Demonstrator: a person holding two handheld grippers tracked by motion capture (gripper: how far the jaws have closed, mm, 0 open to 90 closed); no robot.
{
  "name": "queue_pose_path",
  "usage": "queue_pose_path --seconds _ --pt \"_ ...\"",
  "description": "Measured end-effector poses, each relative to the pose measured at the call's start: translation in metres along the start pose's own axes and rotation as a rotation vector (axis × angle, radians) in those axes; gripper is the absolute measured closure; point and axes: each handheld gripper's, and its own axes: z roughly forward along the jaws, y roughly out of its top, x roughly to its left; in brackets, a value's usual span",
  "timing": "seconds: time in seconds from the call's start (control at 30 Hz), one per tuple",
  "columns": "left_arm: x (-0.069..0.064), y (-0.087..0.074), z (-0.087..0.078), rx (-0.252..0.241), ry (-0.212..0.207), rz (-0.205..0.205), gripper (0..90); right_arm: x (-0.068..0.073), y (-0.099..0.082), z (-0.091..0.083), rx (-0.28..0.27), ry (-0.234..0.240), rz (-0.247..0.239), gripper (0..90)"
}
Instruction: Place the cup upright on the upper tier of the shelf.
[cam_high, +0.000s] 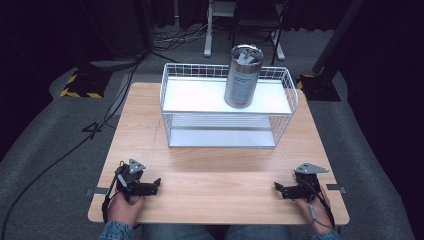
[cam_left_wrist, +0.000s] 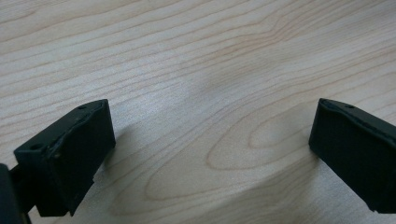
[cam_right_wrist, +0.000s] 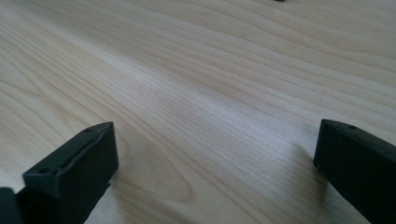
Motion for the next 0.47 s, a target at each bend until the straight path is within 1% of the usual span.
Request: queue_pose_path --seconds 0.2,0.23,0.47 --pt "0.0000 0.0000 0.0000 0.000 0.000 0.000 0.7 -0.0005 0.0006 0.0007 0.001 -0.029 0.025 0.3" --pt "-0.0001 0.0000 0.0000 0.000 0.000 0.000 0.6 -0.0004 0.0005 0.0005 0.000 -0.037 0.037 0.3" --pt "0.0000 0.0001 0.0000 0.000 0.001 0.000 0.6 -0.0011 0.0005 0.0006 -0.001 -0.048 0.044 0.3"
